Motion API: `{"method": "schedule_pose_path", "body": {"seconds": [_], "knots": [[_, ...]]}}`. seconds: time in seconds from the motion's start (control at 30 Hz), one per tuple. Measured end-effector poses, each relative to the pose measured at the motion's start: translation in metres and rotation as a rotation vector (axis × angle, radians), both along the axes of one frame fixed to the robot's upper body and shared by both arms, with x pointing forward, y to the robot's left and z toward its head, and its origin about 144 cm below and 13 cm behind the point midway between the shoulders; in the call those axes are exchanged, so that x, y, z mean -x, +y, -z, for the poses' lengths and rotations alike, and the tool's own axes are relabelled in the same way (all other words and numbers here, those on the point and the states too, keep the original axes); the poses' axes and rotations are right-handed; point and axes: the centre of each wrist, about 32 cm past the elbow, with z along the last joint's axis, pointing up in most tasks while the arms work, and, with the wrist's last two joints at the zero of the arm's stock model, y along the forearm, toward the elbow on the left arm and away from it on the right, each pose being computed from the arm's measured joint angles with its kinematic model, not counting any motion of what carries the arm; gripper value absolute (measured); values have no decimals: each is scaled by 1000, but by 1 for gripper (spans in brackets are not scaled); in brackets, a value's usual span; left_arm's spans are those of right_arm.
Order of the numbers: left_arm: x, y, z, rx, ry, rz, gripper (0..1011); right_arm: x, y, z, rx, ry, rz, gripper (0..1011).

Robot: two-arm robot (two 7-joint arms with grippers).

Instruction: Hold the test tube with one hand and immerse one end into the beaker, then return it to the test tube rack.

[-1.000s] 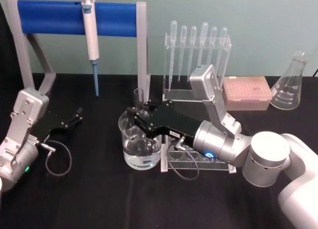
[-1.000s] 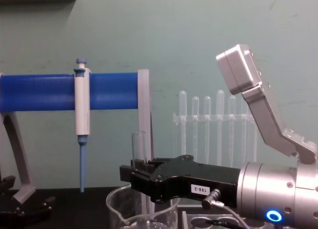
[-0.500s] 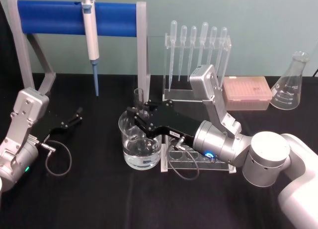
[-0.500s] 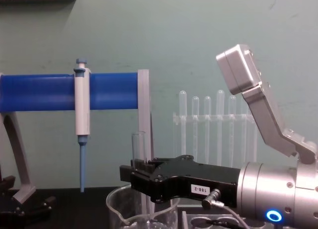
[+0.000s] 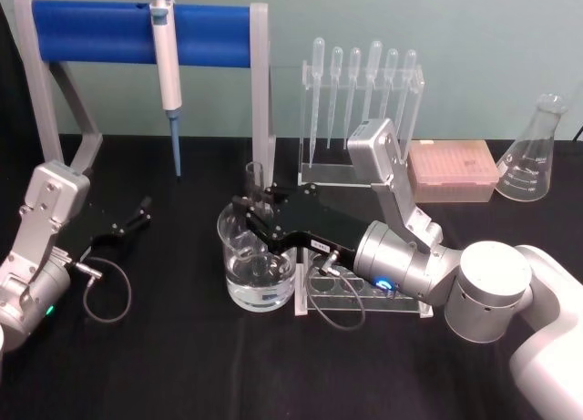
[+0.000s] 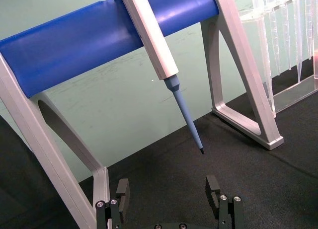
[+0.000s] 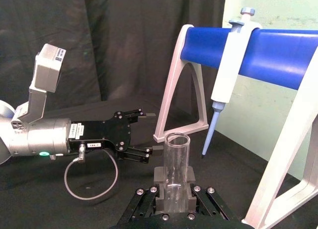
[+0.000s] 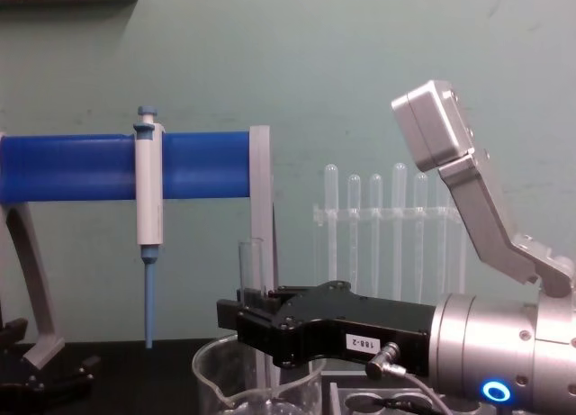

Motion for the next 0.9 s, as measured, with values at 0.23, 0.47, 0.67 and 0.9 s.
{"method": "schedule_pose_path", "body": {"seconds": [0.23,0.47,0.67,0.9], "knots": [[0,0,0,0,0,0,1000,0,0,0,0,0,0,228],[0,0,0,0,0,0,1000,0,0,0,0,0,0,229],[0,0,0,0,0,0,1000,4,-1,-15,10,-37,-5,228],[0,0,0,0,0,0,1000,11,-3,-53,16,-113,-7,229]]}}
